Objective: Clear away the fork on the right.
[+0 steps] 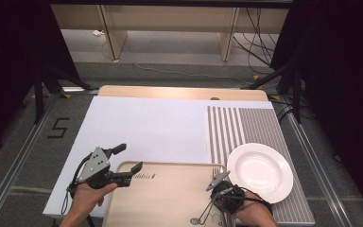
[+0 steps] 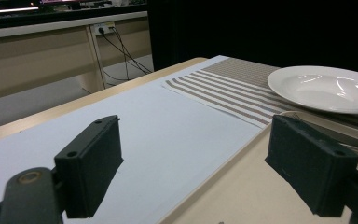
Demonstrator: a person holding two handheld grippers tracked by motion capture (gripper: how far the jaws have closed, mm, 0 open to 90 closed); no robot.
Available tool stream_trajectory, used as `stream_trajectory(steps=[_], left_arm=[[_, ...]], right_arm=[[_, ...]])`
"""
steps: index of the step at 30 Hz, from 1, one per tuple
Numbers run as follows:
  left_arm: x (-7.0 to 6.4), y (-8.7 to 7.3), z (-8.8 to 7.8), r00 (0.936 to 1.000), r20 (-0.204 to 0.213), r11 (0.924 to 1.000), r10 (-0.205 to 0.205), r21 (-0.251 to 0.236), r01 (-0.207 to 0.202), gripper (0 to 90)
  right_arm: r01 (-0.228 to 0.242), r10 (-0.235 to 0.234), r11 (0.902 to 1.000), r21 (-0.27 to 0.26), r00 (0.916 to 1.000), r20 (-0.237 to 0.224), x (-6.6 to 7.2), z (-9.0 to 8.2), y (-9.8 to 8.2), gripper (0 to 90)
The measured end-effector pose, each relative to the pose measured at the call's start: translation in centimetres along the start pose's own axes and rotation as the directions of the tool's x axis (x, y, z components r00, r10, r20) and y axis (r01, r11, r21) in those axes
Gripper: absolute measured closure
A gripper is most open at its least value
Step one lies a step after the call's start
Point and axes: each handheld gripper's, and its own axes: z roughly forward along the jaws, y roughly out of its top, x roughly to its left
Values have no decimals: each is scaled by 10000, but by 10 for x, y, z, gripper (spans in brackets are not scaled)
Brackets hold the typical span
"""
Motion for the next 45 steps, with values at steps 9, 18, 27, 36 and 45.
stream_trajectory(steps=[9, 18, 27, 36, 45], left_arm=[[0, 0, 0, 10000, 1, 10000, -7, 14, 7, 171], [0, 0, 0, 10000, 8, 10000, -4, 4, 4, 171], [0, 0, 0, 10000, 0, 10000, -3, -16, 3, 172], [1, 0, 1, 10000, -32, 10000, -40, 12, 40, 172], [2, 0, 1, 9999, -97, 9999, -112, 11, 112, 173]], right_arm=[[-325, 270, 9929, -1147, 9984, -490, -4, -8, 1, 641], [-1682, 1441, 9598, -2246, 9823, -1199, -16, -16, 1, 405], [-2007, 1915, 9347, -2933, 9797, -600, -25, -23, -5, 276], [-3049, 2975, 8924, -3327, 9518, -743, -37, -41, -15, 181], [-3757, 3893, 8438, -3832, 9200, -448, -66, -59, -40, 173]])
